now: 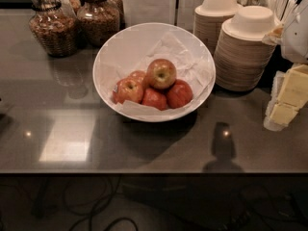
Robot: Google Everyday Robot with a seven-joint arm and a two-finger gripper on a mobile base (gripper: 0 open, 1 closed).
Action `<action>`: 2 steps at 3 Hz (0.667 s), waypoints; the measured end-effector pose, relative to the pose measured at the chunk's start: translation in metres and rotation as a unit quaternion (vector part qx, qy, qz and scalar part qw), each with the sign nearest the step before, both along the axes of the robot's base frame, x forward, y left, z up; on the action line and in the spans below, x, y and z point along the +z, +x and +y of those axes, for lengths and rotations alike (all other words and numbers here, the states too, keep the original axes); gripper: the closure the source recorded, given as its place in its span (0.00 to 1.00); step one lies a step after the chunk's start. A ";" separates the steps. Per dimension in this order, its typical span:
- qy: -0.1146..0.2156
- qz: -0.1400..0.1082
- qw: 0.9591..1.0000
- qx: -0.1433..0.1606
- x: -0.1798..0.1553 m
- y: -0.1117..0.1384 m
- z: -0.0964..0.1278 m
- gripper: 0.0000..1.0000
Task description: Pick apple from white bowl
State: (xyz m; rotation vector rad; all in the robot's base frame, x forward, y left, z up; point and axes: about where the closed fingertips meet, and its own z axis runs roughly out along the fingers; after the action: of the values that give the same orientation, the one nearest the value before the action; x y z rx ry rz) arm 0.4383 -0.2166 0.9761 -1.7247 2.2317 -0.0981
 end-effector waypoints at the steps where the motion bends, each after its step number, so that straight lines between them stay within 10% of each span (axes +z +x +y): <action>1: 0.007 -0.010 1.000 0.004 0.003 0.008 0.006 0.00; 2: 0.027 -0.025 0.999 0.035 0.006 0.028 0.029 0.00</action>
Offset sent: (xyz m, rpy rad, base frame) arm 0.0501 0.0558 0.0079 0.1020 -0.0719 0.1491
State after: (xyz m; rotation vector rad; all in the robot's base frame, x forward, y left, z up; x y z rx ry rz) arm 0.4660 -0.1875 0.9825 -1.7511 2.1156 -0.0640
